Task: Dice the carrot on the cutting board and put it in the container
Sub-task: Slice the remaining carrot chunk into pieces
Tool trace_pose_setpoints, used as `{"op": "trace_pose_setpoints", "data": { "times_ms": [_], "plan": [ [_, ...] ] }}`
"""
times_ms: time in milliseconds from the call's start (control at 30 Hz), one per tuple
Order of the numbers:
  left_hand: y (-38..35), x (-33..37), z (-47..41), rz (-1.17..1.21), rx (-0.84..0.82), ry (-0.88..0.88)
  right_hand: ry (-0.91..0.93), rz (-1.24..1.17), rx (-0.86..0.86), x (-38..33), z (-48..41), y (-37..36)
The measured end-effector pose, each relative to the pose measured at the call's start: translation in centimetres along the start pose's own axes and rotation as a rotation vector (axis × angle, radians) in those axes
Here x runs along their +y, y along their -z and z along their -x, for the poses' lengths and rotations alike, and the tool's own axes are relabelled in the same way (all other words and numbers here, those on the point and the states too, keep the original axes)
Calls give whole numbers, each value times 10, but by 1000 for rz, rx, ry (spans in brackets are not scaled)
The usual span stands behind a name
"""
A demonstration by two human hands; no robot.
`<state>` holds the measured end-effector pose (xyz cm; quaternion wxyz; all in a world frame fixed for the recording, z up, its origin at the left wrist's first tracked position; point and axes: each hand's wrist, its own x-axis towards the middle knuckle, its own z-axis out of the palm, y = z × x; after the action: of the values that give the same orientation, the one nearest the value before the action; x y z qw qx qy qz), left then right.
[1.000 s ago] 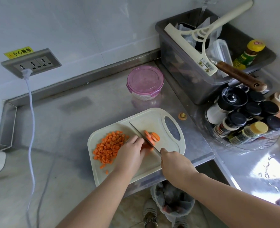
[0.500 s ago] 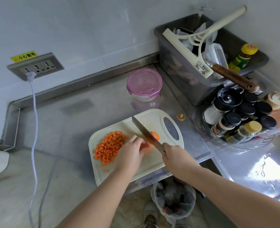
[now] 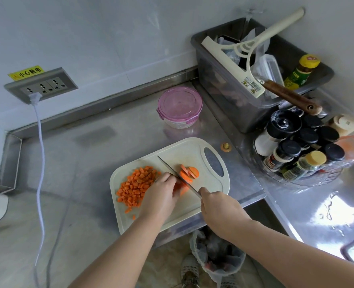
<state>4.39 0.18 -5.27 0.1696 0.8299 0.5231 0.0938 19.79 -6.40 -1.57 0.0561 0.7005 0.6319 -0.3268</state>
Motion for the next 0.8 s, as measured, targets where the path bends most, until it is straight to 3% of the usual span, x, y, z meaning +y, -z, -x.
{"op": "trace_pose_setpoints", "data": {
  "times_ms": [567, 700, 800],
  "plan": [
    [1, 1, 1, 55, -27, 0, -104, -20, -96, 0, -28, -6],
    [4, -7, 5, 79, -94, -25, -55, -164, -55, 5, -26, 10],
    [1, -4, 5, 72, -87, -10, -32, -136, 13, 10, -19, 14]
  ]
}}
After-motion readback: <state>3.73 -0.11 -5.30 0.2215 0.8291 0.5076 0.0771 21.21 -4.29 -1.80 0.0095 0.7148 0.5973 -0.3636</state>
